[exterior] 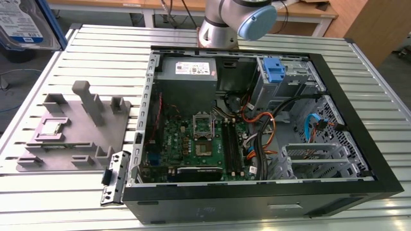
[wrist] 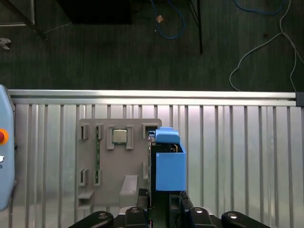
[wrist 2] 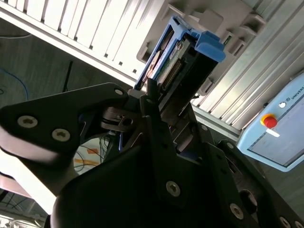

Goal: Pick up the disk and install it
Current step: 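Pick up the disk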

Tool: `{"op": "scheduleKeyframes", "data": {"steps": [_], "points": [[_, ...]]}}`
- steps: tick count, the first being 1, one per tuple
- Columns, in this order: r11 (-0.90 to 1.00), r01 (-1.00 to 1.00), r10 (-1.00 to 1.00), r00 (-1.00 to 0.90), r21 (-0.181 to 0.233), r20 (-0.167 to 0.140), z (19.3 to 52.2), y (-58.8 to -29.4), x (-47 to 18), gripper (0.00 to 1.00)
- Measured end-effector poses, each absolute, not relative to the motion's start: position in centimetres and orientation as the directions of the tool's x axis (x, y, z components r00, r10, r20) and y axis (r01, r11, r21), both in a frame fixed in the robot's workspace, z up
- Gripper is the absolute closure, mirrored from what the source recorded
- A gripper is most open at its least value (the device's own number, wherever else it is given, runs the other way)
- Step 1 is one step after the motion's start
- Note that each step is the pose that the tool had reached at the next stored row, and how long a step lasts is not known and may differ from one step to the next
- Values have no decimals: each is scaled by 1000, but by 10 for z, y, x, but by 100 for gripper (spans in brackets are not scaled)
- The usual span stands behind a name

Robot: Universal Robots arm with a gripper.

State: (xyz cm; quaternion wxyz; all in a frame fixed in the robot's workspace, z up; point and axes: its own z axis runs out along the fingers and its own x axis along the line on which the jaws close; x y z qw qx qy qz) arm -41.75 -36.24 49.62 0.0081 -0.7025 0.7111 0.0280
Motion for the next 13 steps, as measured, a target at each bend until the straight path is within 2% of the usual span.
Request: {"op": "scheduleKeyframes", "data": {"steps": [13], "points": [[11, -1000, -999, -13, 28, -51, 510, -362, -418, 65]]}}
